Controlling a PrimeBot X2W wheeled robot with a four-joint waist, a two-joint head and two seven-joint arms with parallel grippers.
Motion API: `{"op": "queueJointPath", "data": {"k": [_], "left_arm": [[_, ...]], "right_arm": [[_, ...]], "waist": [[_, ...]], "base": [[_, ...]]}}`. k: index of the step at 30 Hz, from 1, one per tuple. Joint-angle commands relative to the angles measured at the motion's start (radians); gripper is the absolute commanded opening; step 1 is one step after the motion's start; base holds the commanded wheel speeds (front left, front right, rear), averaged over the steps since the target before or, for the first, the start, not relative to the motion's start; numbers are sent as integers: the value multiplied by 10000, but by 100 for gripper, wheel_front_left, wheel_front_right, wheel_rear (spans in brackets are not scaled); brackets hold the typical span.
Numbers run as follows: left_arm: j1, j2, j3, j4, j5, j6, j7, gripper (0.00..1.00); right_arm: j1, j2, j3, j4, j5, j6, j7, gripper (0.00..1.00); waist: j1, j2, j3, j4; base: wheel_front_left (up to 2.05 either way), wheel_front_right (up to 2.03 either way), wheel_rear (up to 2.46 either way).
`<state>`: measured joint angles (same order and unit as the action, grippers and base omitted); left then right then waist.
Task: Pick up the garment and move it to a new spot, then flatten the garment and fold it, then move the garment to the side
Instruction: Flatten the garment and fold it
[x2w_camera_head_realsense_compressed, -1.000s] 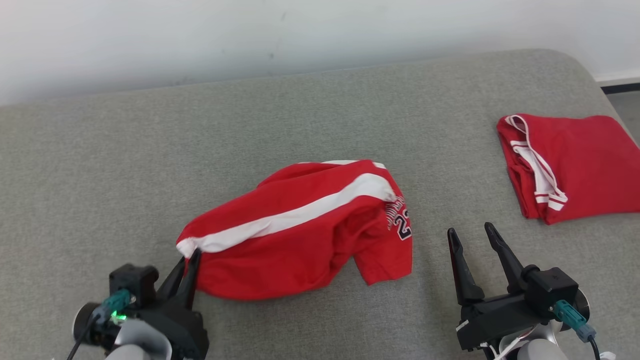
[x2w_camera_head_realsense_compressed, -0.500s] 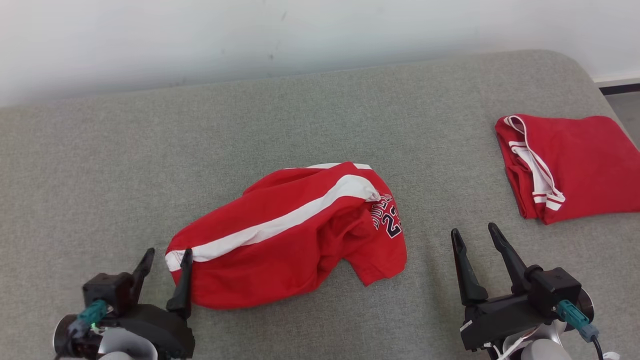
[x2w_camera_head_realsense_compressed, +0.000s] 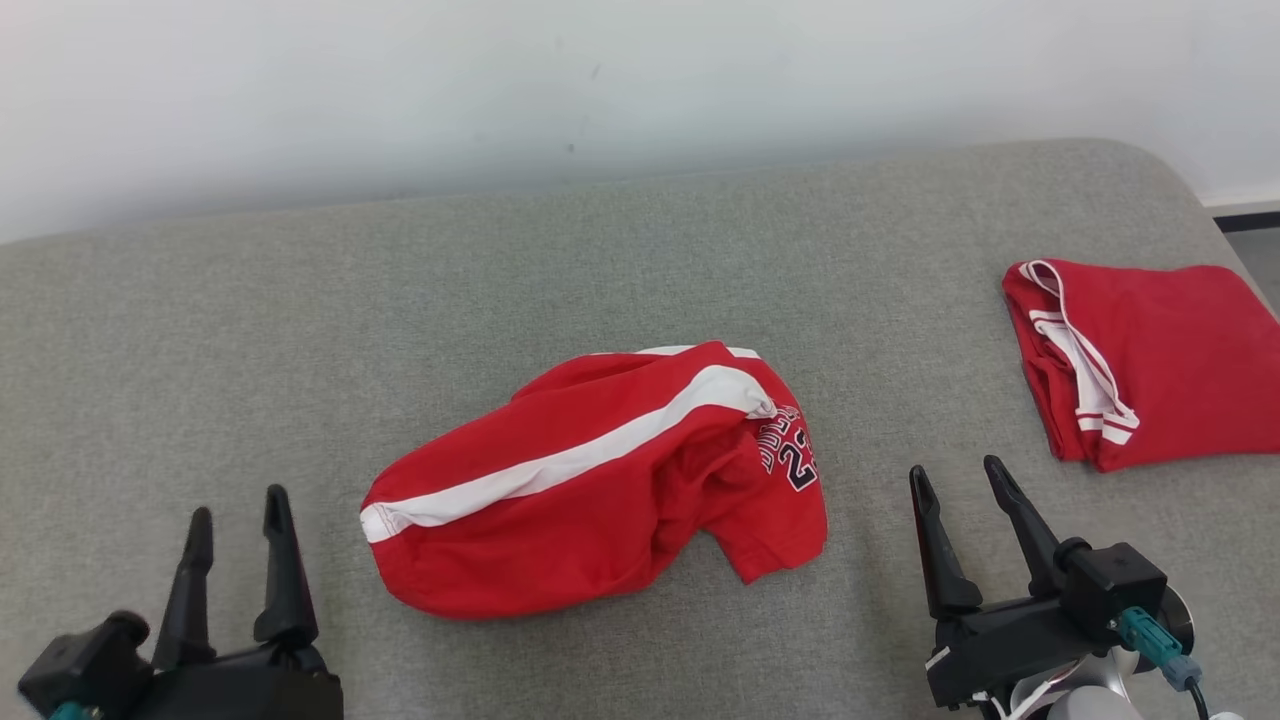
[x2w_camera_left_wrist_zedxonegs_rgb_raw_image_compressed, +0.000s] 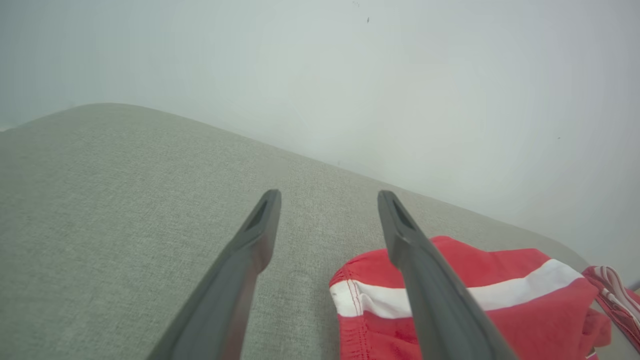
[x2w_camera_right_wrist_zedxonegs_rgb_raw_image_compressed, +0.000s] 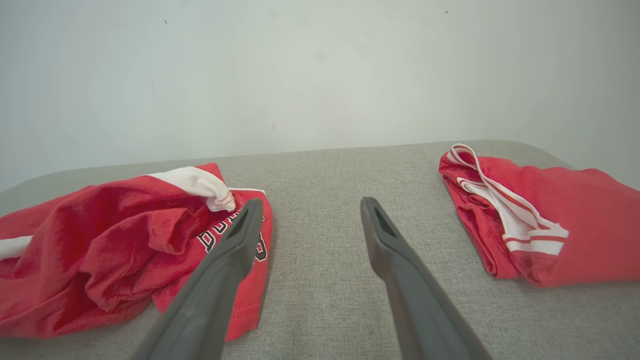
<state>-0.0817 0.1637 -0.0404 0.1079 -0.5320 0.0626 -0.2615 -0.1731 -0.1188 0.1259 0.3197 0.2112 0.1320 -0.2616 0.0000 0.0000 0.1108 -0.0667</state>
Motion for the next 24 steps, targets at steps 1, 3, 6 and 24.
{"op": "queueJointPath", "data": {"k": [1,3,6,24], "left_arm": [[308,-316,458,-285,492,-266,-32,100],[517,-624,885,-541,1048,-553,-32,100],[771,-916,1370,-837,1757,-918,-32,100],[885,-1133,1349,-874,2576,-1356,-33,100]], "right_arm": [[114,-9,23,33,-40,-29,-41,100],[121,0,43,66,-37,-29,-43,100],[116,6,77,143,-3,-29,-43,100],[-897,-70,408,1027,671,-29,648,100]], "waist": [[0,0,-103,97],[0,0,-172,130],[0,0,-258,161],[0,0,-133,456]], "base": [[0,0,0],[0,0,0],[0,0,0],[0,0,0]]}}
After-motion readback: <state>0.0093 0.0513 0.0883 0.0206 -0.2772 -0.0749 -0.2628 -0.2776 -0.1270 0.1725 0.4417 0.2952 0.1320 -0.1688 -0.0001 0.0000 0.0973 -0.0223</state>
